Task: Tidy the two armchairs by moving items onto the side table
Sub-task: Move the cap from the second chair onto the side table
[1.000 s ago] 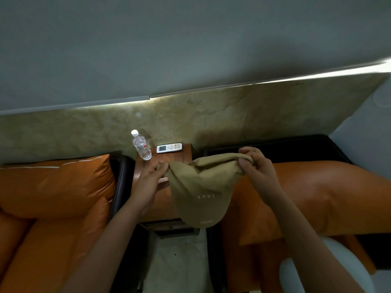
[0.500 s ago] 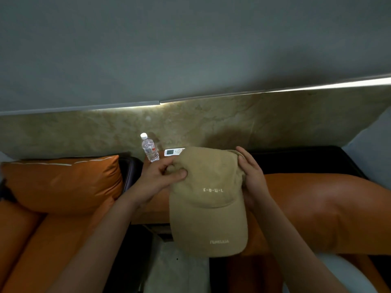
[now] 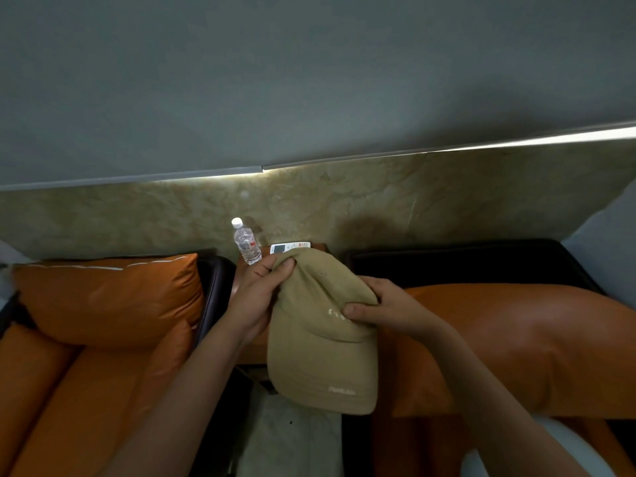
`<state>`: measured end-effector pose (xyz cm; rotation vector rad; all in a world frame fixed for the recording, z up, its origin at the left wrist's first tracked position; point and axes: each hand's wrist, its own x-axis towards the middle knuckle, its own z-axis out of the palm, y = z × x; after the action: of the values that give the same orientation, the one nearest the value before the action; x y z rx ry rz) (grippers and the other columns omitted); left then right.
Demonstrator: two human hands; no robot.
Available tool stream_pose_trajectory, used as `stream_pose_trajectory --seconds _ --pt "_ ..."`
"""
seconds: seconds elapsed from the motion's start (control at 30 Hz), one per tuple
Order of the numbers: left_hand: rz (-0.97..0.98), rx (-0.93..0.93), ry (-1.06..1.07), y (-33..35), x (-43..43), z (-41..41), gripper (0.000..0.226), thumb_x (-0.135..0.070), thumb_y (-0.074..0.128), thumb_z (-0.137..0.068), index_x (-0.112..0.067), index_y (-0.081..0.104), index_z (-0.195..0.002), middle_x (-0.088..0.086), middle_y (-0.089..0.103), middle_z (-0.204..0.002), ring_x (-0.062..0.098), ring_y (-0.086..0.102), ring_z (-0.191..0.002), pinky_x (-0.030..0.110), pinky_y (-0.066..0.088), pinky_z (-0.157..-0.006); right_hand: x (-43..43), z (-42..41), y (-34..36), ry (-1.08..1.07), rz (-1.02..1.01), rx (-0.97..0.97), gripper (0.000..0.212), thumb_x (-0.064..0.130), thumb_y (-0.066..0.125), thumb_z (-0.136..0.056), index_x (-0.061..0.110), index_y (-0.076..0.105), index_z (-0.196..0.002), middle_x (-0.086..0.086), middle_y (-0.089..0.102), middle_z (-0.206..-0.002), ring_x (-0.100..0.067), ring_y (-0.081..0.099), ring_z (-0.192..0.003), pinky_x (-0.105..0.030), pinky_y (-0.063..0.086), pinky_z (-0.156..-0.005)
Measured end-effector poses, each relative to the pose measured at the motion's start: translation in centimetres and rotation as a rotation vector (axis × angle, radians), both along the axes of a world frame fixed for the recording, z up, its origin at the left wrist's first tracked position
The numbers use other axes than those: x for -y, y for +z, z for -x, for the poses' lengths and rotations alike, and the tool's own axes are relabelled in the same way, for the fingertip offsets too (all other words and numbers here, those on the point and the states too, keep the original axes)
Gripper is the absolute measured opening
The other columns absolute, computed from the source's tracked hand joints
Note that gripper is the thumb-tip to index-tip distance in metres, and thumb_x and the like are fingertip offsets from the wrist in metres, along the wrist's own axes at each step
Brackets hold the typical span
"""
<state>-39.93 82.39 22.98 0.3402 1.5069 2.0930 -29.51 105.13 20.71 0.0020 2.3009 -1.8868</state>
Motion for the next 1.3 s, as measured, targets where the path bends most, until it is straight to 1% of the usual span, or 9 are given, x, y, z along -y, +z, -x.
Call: stream_pose_trajectory --seconds 0.2,0.37,0.53,0.67,0.87,0.97,1.1,1.2,1.3 --pt "0.202 -0.123 -0.05 -1.0 1.9 1.2 0.024 -0.008 0.065 -0.086 0.0 0.074 -0.107 0.012 0.077 -0.096 0.016 0.072 -0.084 0.029 0.055 -0.077 -0.8 0.2 0.1 -0.25 0.097 -0.205 0.031 0.027 0.076 -0.082 0.017 0.049 -0.07 0.006 0.051 -0.065 -0.01 0.049 -0.062 -0.025 0.039 -0.056" --pt "0.391 -0.188 -0.347 -0.8 2.4 0.3 0.034 -0.015 0.069 -0.089 -0.018 0.07 -0.123 0.004 0.073 -0.119 0.012 0.069 -0.107 0.023 0.053 -0.088 -0.4 0.6 -0.1 -0.249 0.015 -0.194 0.028 0.038 0.077 -0.081 0.021 0.056 -0.074 0.007 0.058 -0.071 -0.008 0.056 -0.067 -0.027 0.046 -0.061" --pt "0.518 -0.413 -0.121 -1.6 -0.6 -1.3 0.015 -0.019 0.061 -0.1 -0.021 0.075 -0.099 0.0 0.075 -0.085 0.006 0.065 -0.079 0.025 0.051 -0.072 0.3 1.1 0.7 -0.168 -0.016 -0.226 0.023 0.042 0.073 -0.085 0.041 0.066 -0.106 0.01 0.072 -0.094 -0.004 0.067 -0.08 -0.018 0.052 -0.069" --pt "0.374 -0.236 0.157 -2.4 0.0 -0.9 0.016 -0.016 0.061 -0.1 -0.016 0.077 -0.1 0.009 0.076 -0.093 0.017 0.067 -0.083 0.035 0.052 -0.078 -0.7 0.4 0.1 -0.148 0.086 -0.211 0.035 0.021 0.064 -0.098 0.04 0.06 -0.128 -0.011 0.071 -0.081 -0.01 0.066 -0.068 -0.019 0.05 -0.062" --pt "0.228 -0.116 0.055 -4.6 1.4 -0.9 0.051 -0.037 0.072 -0.086 -0.029 0.06 -0.136 -0.003 0.07 -0.126 0.015 0.068 -0.108 0.027 0.056 -0.087 -0.3 1.4 -2.3 -0.343 -0.027 -0.421 0.035 -0.003 0.056 -0.098 0.028 0.069 -0.107 0.024 0.071 -0.107 0.001 0.066 -0.098 -0.017 0.049 -0.083" --pt "0.271 -0.002 -0.034 -7.2 2.9 -1.2 0.044 -0.031 0.079 -0.082 -0.024 0.07 -0.124 0.005 0.073 -0.118 0.018 0.069 -0.104 0.024 0.054 -0.082 -0.1 2.8 -3.2 -0.341 -0.065 -0.44 0.037 0.008 0.053 -0.097 0.032 0.062 -0.124 0.028 0.07 -0.103 0.007 0.064 -0.098 -0.009 0.046 -0.083" --pt "0.207 0.065 0.104 -10.0 4.8 0.6 0.046 -0.023 0.078 -0.08 -0.014 0.069 -0.124 0.016 0.071 -0.12 0.023 0.067 -0.104 0.028 0.056 -0.084 0.8 4.4 -5.5 -0.182 0.096 -0.151 0.047 0.031 0.061 -0.098 0.033 0.046 -0.144 0.015 0.068 -0.074 0.002 0.064 -0.072 -0.009 0.046 -0.065" --pt "0.245 0.005 0.055 -11.4 5.7 3.5 0.048 -0.013 0.072 -0.085 -0.029 0.064 -0.13 0.003 0.07 -0.123 0.016 0.065 -0.11 0.024 0.053 -0.088 0.9 6.1 -8.2 -0.026 0.127 0.181 0.042 0.047 0.068 -0.09 0.048 0.057 -0.131 0.016 0.072 -0.104 -0.009 0.07 -0.101 -0.019 0.055 -0.08" --pt "0.349 -0.06 -0.073 -13.3 6.9 7.4 0.054 -0.012 0.071 -0.087 -0.039 0.06 -0.133 0.003 0.068 -0.125 0.015 0.065 -0.112 0.023 0.052 -0.088 1.7 8.4 -10.6 0.064 0.082 0.261 0.022 0.037 0.064 -0.098 0.035 0.069 -0.119 0.007 0.074 -0.111 -0.012 0.071 -0.104 -0.022 0.055 -0.083"
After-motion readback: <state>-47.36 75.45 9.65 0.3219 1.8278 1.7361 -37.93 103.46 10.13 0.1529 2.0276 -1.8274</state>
